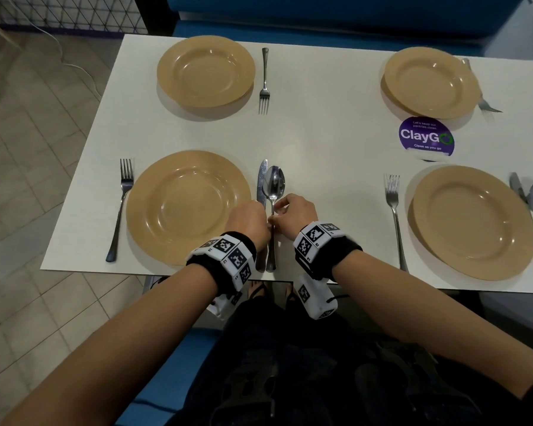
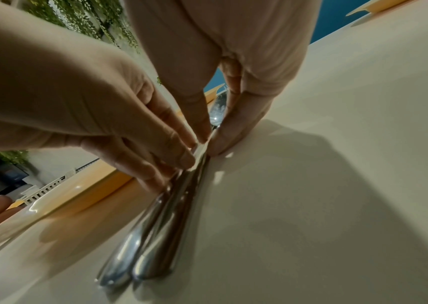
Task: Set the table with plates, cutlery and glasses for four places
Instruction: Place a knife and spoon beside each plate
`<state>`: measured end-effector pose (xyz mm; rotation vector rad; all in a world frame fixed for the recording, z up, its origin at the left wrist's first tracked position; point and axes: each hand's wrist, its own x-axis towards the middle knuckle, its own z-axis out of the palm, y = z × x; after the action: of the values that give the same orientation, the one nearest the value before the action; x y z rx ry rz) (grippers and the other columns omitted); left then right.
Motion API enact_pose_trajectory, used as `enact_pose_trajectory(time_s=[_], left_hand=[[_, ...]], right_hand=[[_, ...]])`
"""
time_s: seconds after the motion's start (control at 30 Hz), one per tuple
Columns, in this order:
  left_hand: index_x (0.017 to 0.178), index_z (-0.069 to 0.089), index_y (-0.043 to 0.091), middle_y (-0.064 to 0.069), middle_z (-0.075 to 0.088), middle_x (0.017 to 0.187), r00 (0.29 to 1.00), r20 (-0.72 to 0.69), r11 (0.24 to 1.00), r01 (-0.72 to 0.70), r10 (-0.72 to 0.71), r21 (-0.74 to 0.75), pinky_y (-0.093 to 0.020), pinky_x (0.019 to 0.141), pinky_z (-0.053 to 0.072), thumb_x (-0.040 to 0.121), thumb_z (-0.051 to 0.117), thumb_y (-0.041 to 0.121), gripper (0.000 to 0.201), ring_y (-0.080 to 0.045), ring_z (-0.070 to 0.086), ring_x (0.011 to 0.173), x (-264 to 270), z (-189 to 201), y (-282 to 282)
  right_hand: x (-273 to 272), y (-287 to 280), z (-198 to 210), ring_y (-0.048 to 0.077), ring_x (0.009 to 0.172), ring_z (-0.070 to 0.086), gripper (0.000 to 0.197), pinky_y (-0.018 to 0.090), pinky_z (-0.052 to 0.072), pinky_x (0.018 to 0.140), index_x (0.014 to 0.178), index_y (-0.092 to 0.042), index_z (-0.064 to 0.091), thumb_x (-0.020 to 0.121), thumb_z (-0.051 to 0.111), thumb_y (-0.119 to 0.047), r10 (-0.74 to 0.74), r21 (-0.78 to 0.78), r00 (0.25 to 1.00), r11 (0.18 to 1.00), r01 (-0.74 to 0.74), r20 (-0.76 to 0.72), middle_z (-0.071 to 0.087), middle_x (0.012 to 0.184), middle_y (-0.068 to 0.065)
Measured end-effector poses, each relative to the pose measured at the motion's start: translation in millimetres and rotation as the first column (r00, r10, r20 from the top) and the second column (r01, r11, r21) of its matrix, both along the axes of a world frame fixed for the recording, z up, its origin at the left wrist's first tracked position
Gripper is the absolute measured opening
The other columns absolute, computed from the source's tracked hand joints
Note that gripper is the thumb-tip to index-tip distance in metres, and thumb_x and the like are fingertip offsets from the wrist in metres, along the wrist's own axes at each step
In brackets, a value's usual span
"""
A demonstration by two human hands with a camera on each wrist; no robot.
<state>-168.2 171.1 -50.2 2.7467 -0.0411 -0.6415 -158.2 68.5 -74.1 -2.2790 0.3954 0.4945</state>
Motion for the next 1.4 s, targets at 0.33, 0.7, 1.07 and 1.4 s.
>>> enact_pose_trajectory(time_s=[0.33,0.7,1.07,1.4], left_hand=[[0.094,0.058,0.004,-0.013,0.064,0.098,1.000,0.012,1.000,-0.004,0.004,-0.013,-0.031,0.069,0.044,0.087,0.059,0.014,0.012,-0.030,0.062,0.091,0.1,-6.7,1.5],[0.091,0.059,0.003,-0.014,0.063,0.096,1.000,0.019,1.000,0.014,-0.014,-0.021,-0.031,0.067,0.044,0.086,0.060,0.012,0.010,-0.030,0.062,0.089,0.5,-8.0,2.2],[0.088,0.061,0.008,-0.004,0.061,0.077,0.998,0.064,0.996,0.006,0.000,-0.089,-0.029,0.065,0.041,0.084,0.059,0.023,0.015,-0.024,0.060,0.080,34.4,13.2,-2.6],[0.123,0.053,0.021,0.000,0.062,0.115,0.994,-0.007,0.866,0.088,-0.105,-0.492,-0.022,0.075,0.043,0.086,0.063,0.025,0.039,-0.014,0.058,0.093,111.2,46.2,-157.3]], right_hand=[[0.2,0.1,-1.0,0.023,0.101,0.061,0.029,0.026,0.047,0.079,0.105,-0.011,0.063,0.076,0.068,-0.009,0.007,-0.018,1.000,1.000,-0.008,-0.018,0.065,0.109,0.008],[-0.7,-0.3,-2.9,0.022,0.101,0.061,0.029,0.022,0.043,0.075,0.105,-0.011,0.063,0.076,0.068,-0.008,-0.005,0.000,1.000,1.000,0.005,-0.011,0.065,0.110,0.008],[28.1,-30.3,7.9,0.025,0.087,0.069,0.024,0.035,0.055,0.084,0.104,-0.014,0.060,0.081,0.063,-0.021,-0.082,0.027,0.996,0.996,0.081,0.045,0.070,0.098,0.009],[77.5,-198.2,62.1,0.021,0.111,0.057,0.034,0.026,0.041,0.089,0.118,-0.011,0.057,0.085,0.061,-0.022,-0.226,-0.169,0.955,0.951,0.260,0.194,0.063,0.117,0.006]])
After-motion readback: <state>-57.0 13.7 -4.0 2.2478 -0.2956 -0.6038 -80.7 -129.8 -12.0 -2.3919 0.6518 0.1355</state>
